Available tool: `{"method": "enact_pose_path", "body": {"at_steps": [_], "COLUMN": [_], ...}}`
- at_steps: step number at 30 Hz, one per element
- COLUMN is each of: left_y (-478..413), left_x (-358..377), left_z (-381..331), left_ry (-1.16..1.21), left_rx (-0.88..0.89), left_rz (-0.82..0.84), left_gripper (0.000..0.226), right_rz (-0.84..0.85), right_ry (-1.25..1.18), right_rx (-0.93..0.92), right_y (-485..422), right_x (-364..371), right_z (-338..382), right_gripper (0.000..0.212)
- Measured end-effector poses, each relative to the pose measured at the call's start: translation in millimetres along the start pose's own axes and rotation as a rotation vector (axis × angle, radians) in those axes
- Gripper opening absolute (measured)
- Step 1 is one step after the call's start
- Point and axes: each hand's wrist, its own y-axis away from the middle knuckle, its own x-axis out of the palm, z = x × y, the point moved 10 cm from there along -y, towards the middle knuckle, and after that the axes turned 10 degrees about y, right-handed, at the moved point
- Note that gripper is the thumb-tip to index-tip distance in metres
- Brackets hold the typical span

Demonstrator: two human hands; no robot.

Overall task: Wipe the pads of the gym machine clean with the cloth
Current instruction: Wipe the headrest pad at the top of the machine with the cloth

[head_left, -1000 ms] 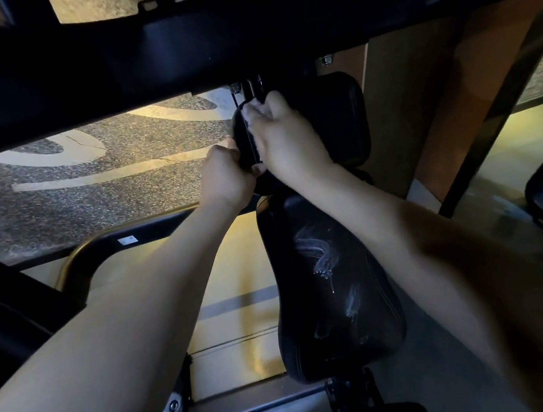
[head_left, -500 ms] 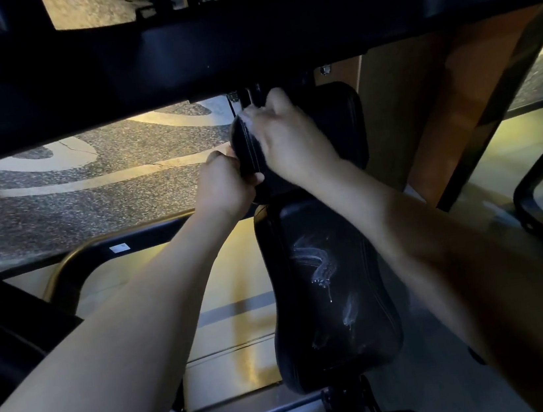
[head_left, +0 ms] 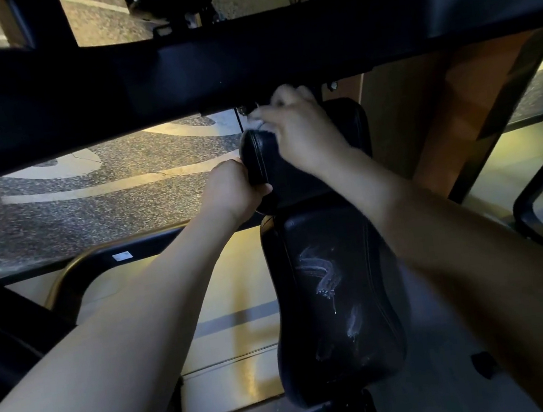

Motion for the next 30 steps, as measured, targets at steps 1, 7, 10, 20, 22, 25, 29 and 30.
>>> {"method": "enact_pose_path", "body": {"at_steps": [1,7,10,20,22,25,29,30], "left_y": [-1,-9,-12,-14,-14,-9,-5,-6], "left_x": [0,-3,-3,-4,-5,-2,-3,-3], "left_z": [0,1,3,-1,-1,-2,-2,-2], "left_ry": [-0.018,-0.017,-0.013,-0.039,-0.027,-0.021,-0.02,-0.021], "left_rx": [-0.003,-0.022,-0.035,-0.042,-0.045,-0.051,-0.06,-0.061], "left_rz": [0.011,0.039,0.051,0.048,0.042,0.049,0.043,0.045], "left_gripper": [0.03,0.042,0.04,0.04,0.04,0.042,0.044,0.043], "right_rz": [-0.029,0.024,0.104,0.129,0.157,0.18,0.141,0.146], "right_ry": [0.014,-0.056,-0.005,0.113,0.091,0.078,0.077,0.094], "right_rx": [0.062,-0.011,-0.122,0.07,-0.006,-0.008,0.023,0.069], "right_y": [-1,-33,-38,-39,-44,-47,-31,-29], "right_x": [-3,-8,-4,-2,8,11,-4,-6], "right_z": [-18,-27,-16,-32,-4,-2,-46,-63], "right_gripper": [0.041,0.029,0.022,0.021,0.023,0.025,0.021,0.022]}}
